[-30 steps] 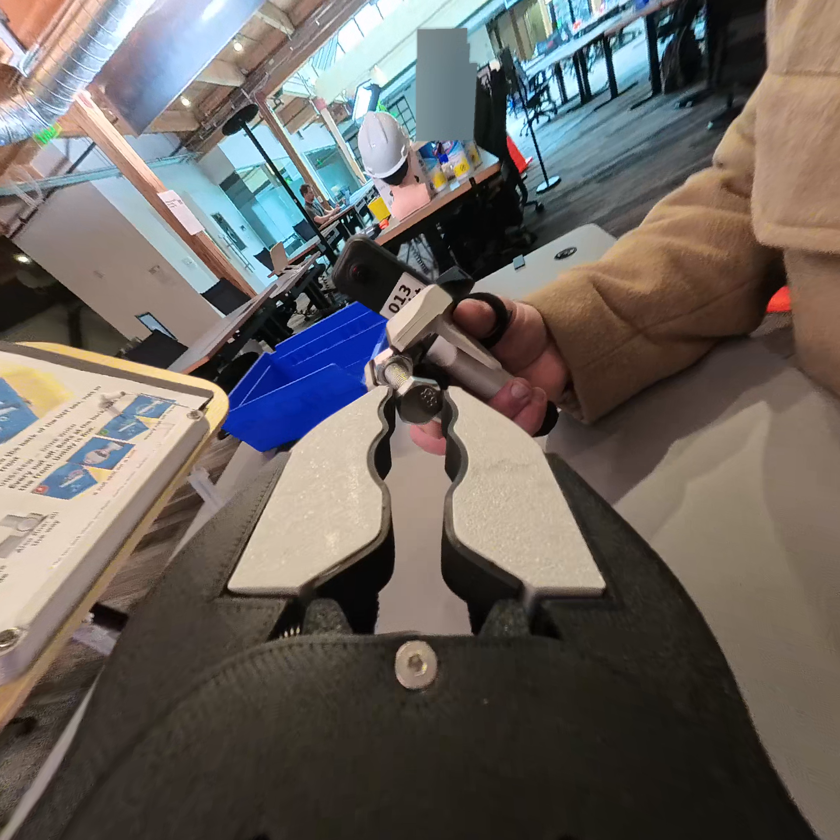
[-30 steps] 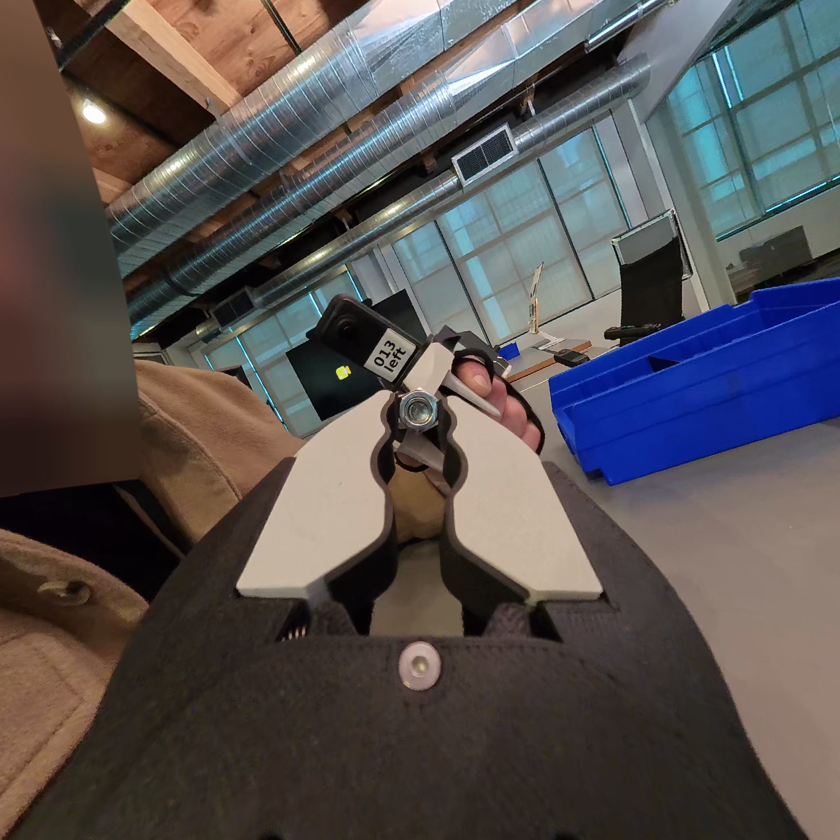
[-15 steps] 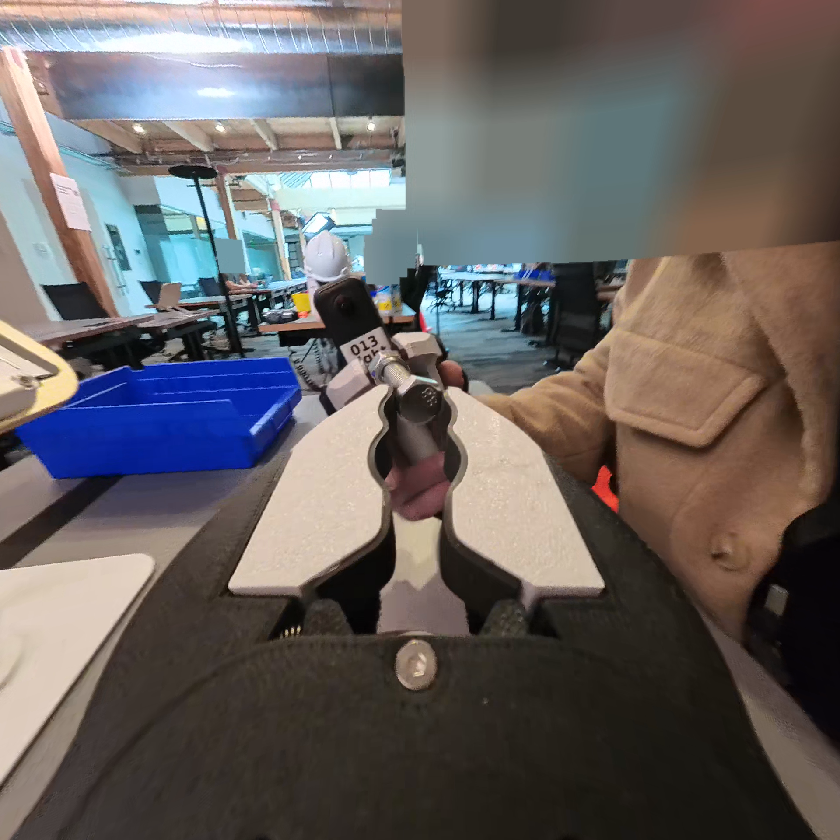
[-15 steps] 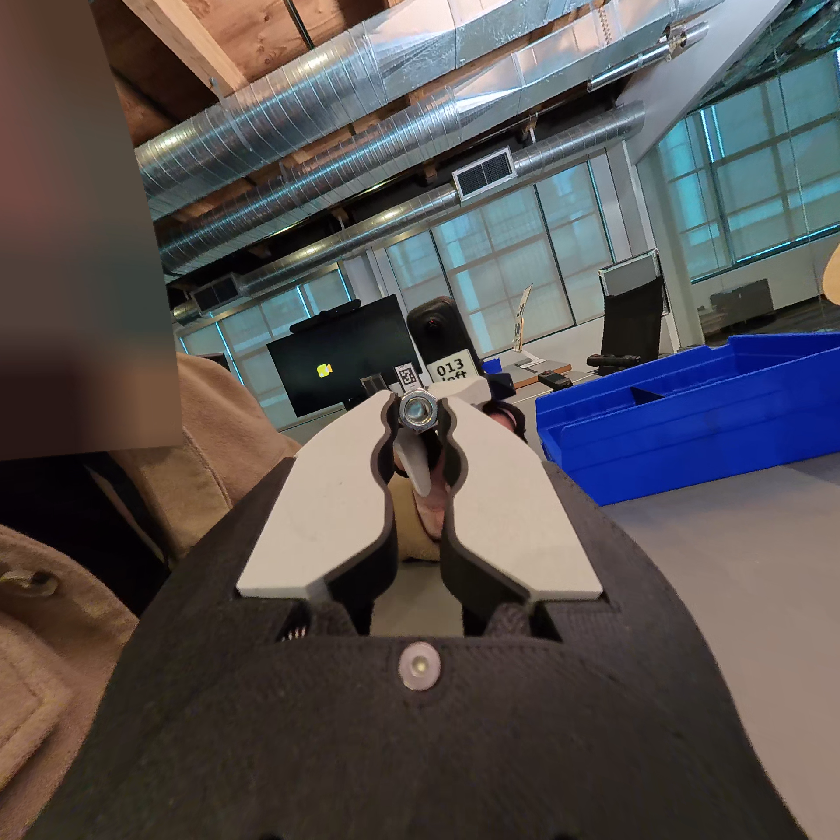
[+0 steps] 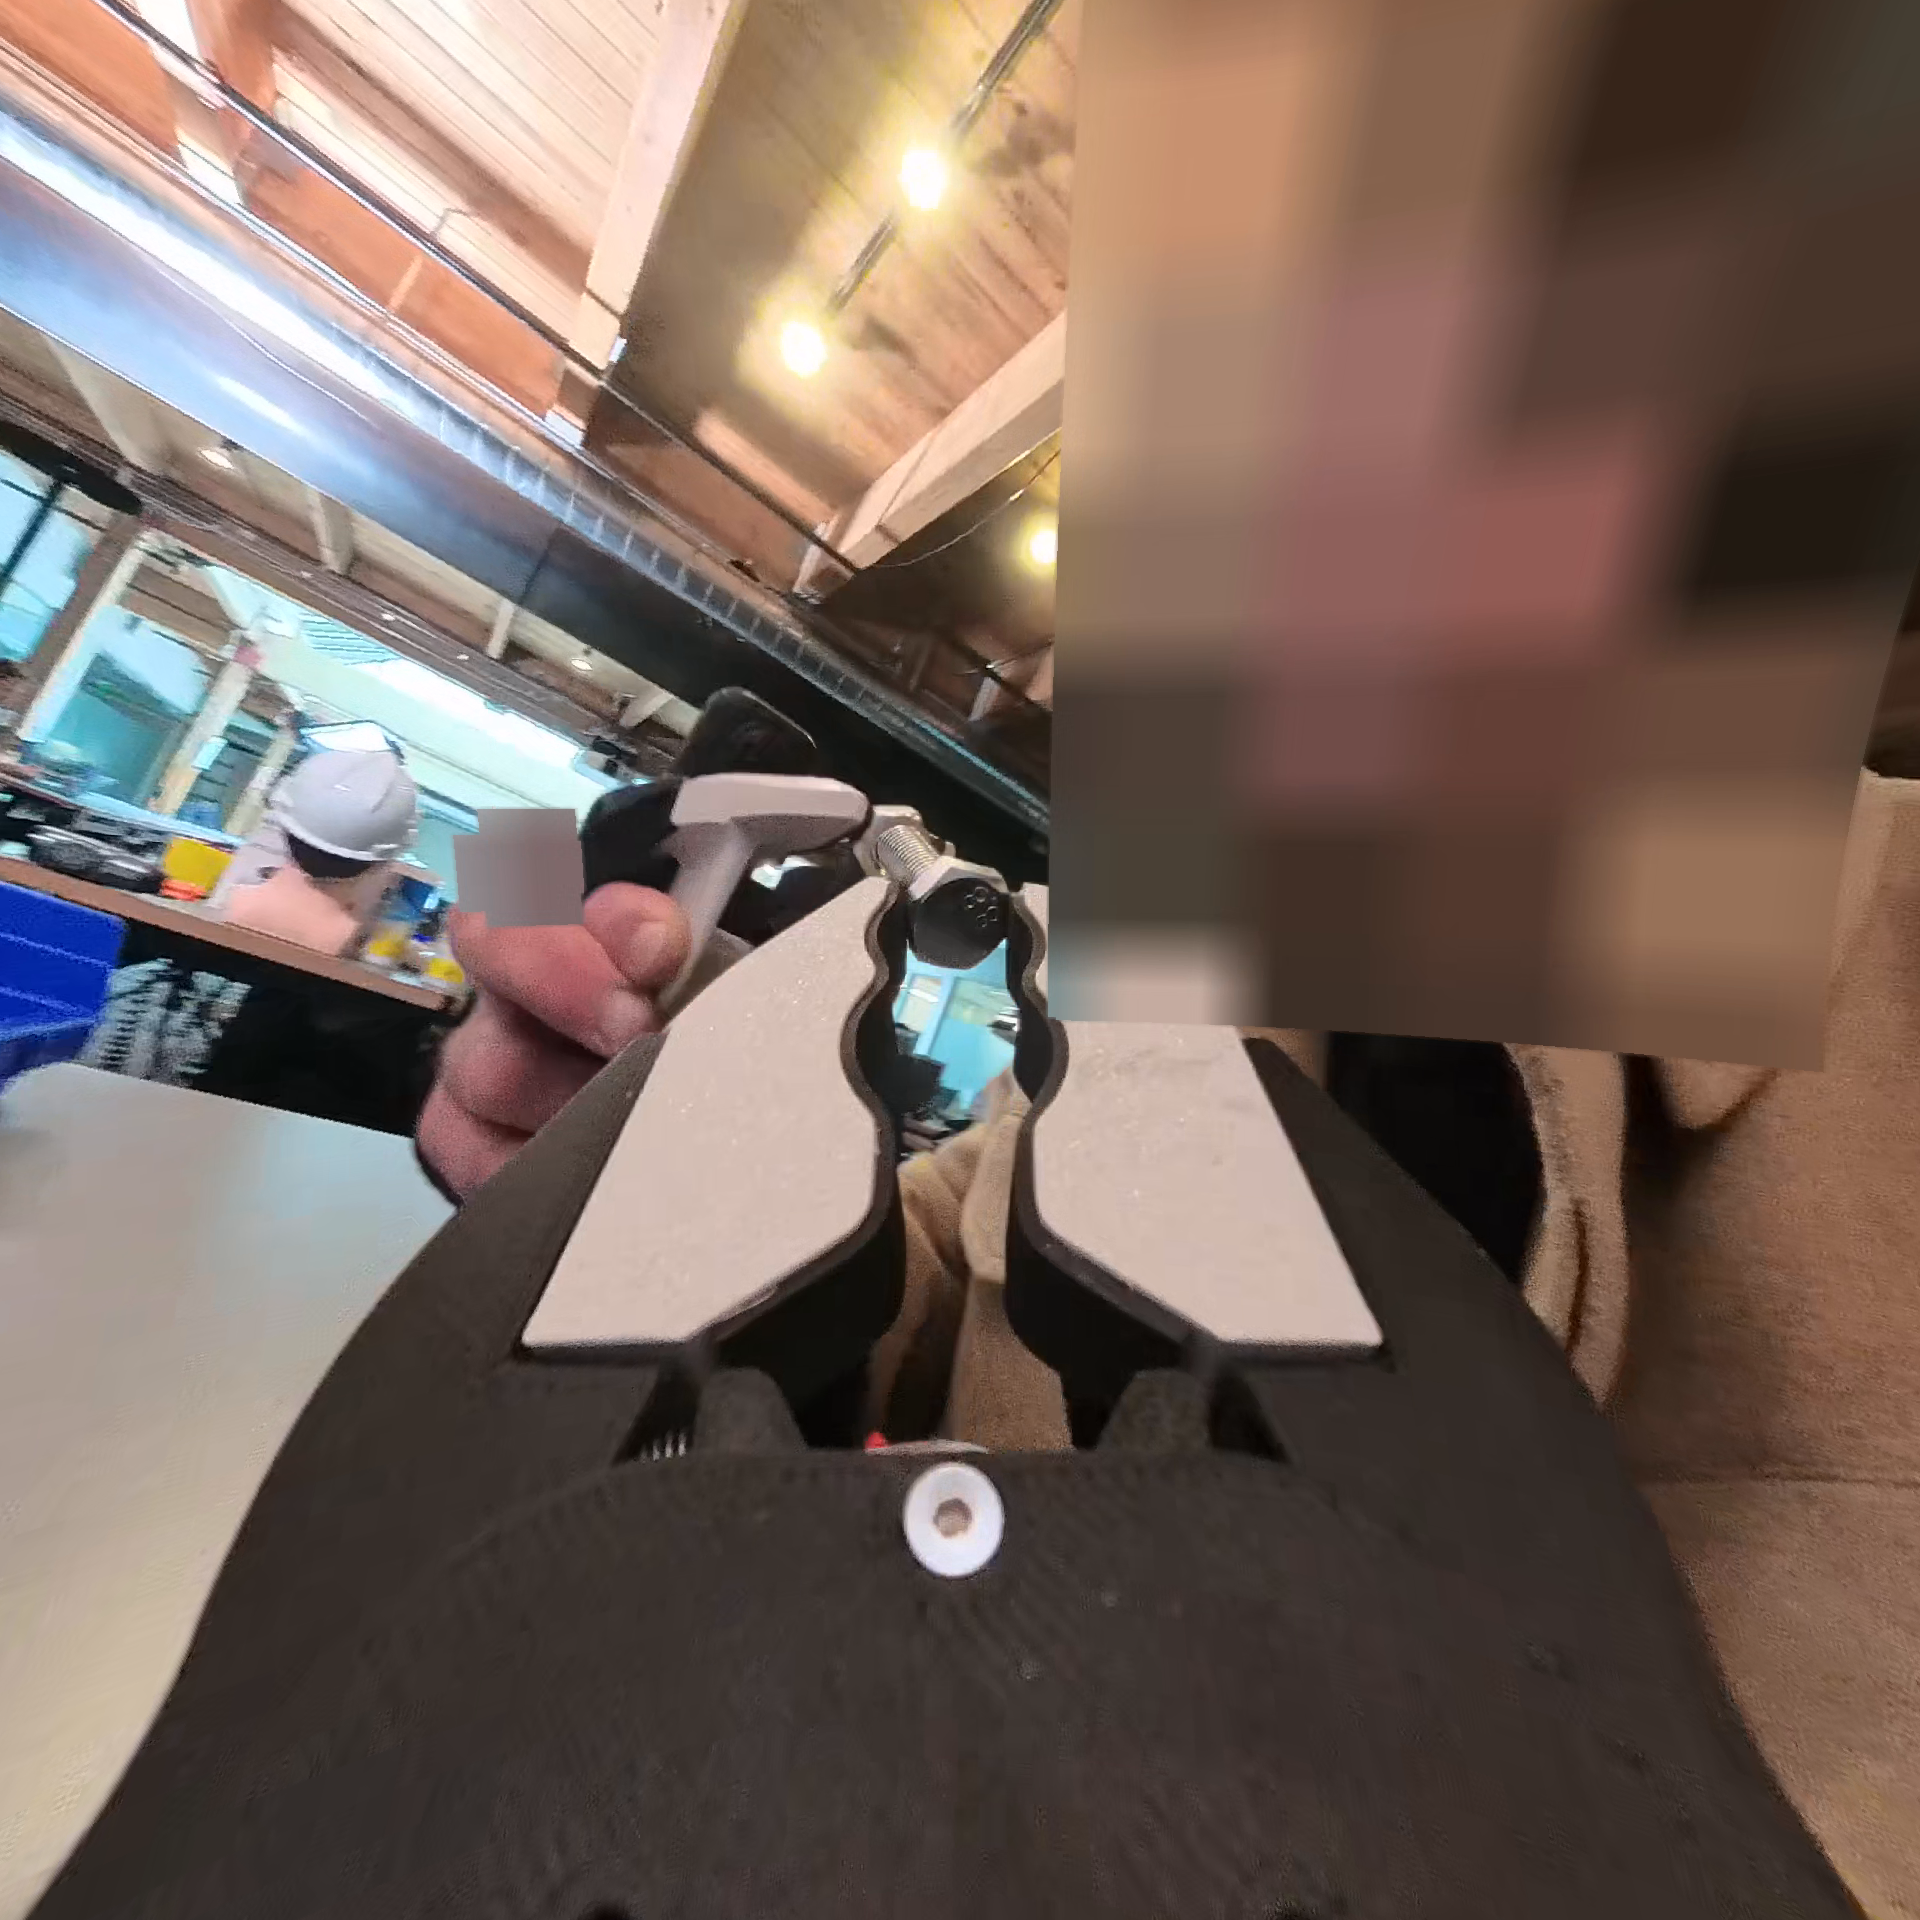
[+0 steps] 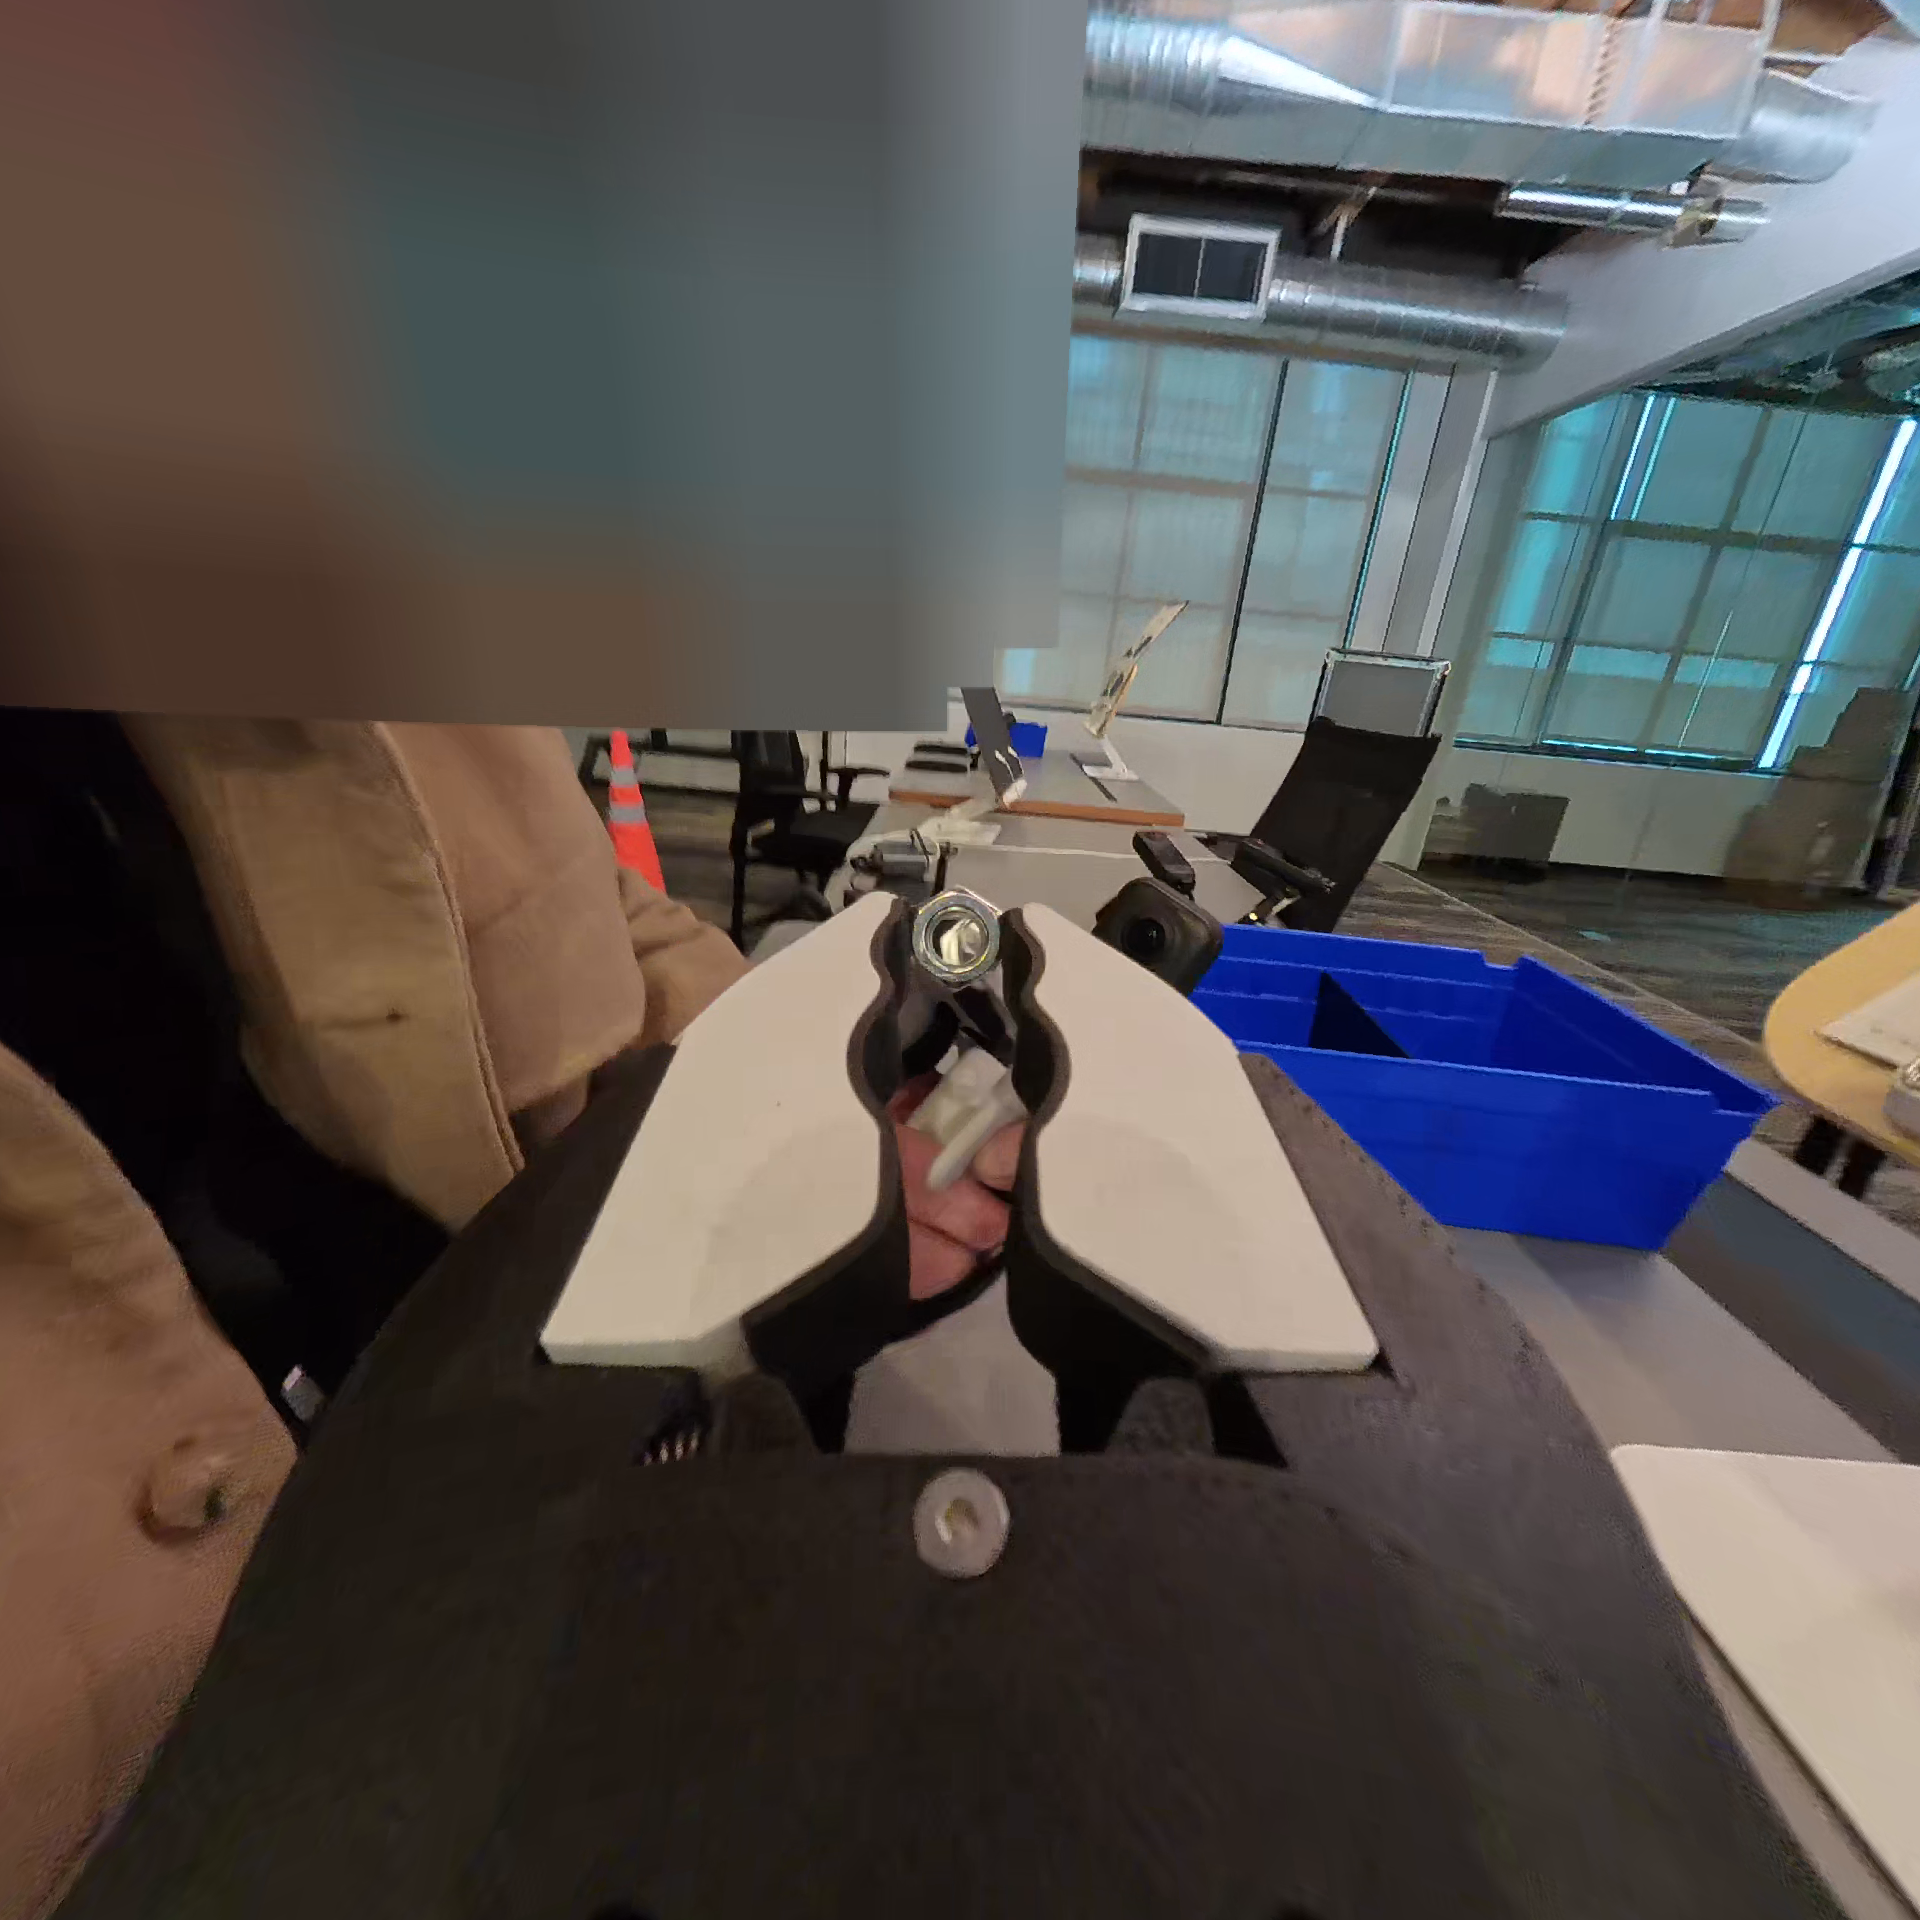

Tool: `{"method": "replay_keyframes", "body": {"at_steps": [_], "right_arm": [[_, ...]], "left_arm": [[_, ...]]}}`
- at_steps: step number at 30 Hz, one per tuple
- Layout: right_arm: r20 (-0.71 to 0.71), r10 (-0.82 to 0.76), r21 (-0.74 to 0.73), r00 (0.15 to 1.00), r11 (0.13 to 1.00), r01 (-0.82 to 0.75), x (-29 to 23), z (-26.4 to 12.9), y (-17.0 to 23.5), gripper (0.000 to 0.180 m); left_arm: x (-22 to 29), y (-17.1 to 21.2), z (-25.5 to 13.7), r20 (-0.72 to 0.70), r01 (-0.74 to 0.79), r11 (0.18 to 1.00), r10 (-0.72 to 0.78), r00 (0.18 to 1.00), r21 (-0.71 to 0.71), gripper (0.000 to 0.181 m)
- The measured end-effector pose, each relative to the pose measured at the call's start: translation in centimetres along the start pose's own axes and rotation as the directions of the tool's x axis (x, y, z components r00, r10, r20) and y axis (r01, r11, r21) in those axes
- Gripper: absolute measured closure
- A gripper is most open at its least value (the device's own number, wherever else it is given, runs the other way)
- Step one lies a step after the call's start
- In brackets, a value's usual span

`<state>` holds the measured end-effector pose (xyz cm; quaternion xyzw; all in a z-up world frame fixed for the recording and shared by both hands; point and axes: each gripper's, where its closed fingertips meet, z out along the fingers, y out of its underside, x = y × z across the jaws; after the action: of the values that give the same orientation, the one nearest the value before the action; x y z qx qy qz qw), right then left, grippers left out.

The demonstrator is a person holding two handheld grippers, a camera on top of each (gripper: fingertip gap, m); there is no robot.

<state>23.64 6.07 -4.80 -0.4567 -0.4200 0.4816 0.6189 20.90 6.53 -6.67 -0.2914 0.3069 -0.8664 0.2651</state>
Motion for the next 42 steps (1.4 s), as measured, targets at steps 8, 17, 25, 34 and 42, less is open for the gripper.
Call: {"method": "replay_keyframes", "body": {"at_steps": [8, 17, 25, 34, 42], "right_arm": [[0.066, -0.207, -0.129, 0.976, 0.968, 0.214, -1.7, 1.3, 0.4, 0.162], [0.08, -0.241, -0.143, 0.967, 0.958, 0.25, -2.0, 1.3, 1.1, 0.162], [0.069, -0.217, -0.14, 0.974, 0.964, 0.225, -1.8, 1.0, 1.3, 0.162], [0.018, -0.09, -0.087, 0.996, 0.992, 0.091, -0.9, 1.0, 1.7, 0.162], [0.008, 0.09, 0.019, 0.996, 0.996, -0.09, -0.3, 0.8, 1.7, 0.162]], "left_arm": [[1.1, 1.7, 0.5, -0.104, 0.147, 0.988, -0.142, 0.984, 0.046, 0.163], [1.4, 1.9, 0.8, -0.133, 0.169, 0.983, -0.16, 0.978, 0.065, 0.163], [0.9, 2.2, 1.0, -0.128, 0.183, 0.981, -0.174, 0.976, 0.064, 0.163], [0.2, 1.7, 0.4, -0.003, 0.0, 1.0, 0.0, 1.0, -0.026, 0.163], [-0.3, 1.9, 0.6, 0.101, -0.262, 0.933, 0.293, 0.951, -0.245, 0.163]]}}
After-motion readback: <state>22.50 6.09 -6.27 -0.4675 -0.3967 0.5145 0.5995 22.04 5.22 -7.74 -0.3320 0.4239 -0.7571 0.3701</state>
